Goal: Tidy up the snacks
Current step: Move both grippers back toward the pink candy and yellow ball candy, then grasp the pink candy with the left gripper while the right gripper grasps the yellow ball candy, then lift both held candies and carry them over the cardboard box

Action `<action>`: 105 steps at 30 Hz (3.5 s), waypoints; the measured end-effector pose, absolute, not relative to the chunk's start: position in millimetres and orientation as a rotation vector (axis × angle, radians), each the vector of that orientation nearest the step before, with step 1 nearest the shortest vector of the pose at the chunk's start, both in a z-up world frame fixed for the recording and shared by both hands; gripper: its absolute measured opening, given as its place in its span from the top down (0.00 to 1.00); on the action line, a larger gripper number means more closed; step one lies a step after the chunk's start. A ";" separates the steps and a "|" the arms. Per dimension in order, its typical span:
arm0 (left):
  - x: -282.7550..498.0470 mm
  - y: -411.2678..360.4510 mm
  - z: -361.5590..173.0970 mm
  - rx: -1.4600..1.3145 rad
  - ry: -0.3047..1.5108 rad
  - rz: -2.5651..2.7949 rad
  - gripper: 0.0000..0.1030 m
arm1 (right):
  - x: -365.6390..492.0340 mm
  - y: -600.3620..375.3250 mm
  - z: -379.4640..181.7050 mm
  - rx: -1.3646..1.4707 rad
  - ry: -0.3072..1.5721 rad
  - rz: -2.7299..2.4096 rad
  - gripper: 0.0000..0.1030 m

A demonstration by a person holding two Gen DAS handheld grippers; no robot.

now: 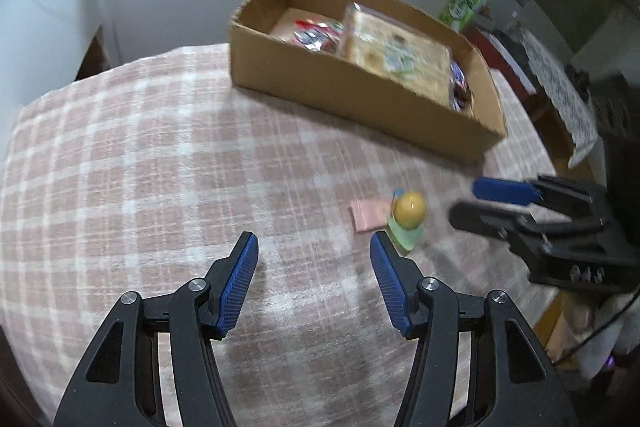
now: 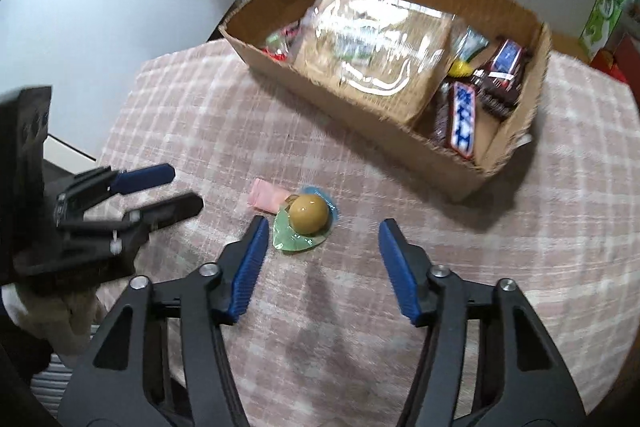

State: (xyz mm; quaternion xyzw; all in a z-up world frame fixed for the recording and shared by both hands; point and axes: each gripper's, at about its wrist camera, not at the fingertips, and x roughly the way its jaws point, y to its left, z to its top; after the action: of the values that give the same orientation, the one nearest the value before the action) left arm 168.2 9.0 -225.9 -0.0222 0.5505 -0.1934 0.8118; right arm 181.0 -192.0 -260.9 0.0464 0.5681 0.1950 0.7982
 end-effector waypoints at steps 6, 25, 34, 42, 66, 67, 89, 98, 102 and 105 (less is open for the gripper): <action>172.4 -9.3 -240.3 0.042 1.193 -0.470 0.51 | 193.6 -182.7 -278.3 0.119 1.244 0.411 0.50; 191.3 -62.9 -252.3 0.213 1.179 -0.595 0.51 | 198.3 -177.2 -291.8 0.010 1.271 0.392 0.66; 205.5 -104.2 -257.7 0.370 1.126 -0.645 0.51 | 192.0 -205.1 -291.6 0.072 1.280 0.343 0.66; 210.4 -96.1 -253.3 0.224 1.174 -0.645 0.51 | 188.2 -216.7 -285.0 0.102 1.264 0.345 0.66; 223.2 -123.1 -262.8 0.063 1.207 -0.529 0.68 | 179.0 -220.8 -284.8 0.068 1.263 0.334 0.66; 223.5 -122.3 -263.8 0.065 1.204 -0.527 0.72 | 178.8 -219.5 -286.0 0.057 1.265 0.333 0.66; 208.4 -74.9 -258.8 -0.016 1.214 -0.491 0.81 | 178.9 -218.0 -279.1 0.017 1.248 0.347 0.72; 198.1 -99.3 -257.8 0.216 1.139 -0.465 0.84 | 180.9 -210.2 -284.5 -0.020 1.263 0.339 0.68; 203.7 -78.5 -256.5 0.110 1.170 -0.459 0.85 | 179.4 -204.9 -288.9 -0.049 1.264 0.334 0.66; 204.4 -66.2 -255.7 0.048 1.182 -0.452 0.85 | 177.2 -202.5 -289.3 -0.052 1.256 0.337 0.67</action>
State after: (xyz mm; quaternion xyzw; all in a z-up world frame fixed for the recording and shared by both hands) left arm 204.4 -66.2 -255.7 0.0223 0.5523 -0.2111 0.8062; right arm 177.2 -202.5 -289.3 -0.0240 0.5845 0.1568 0.7958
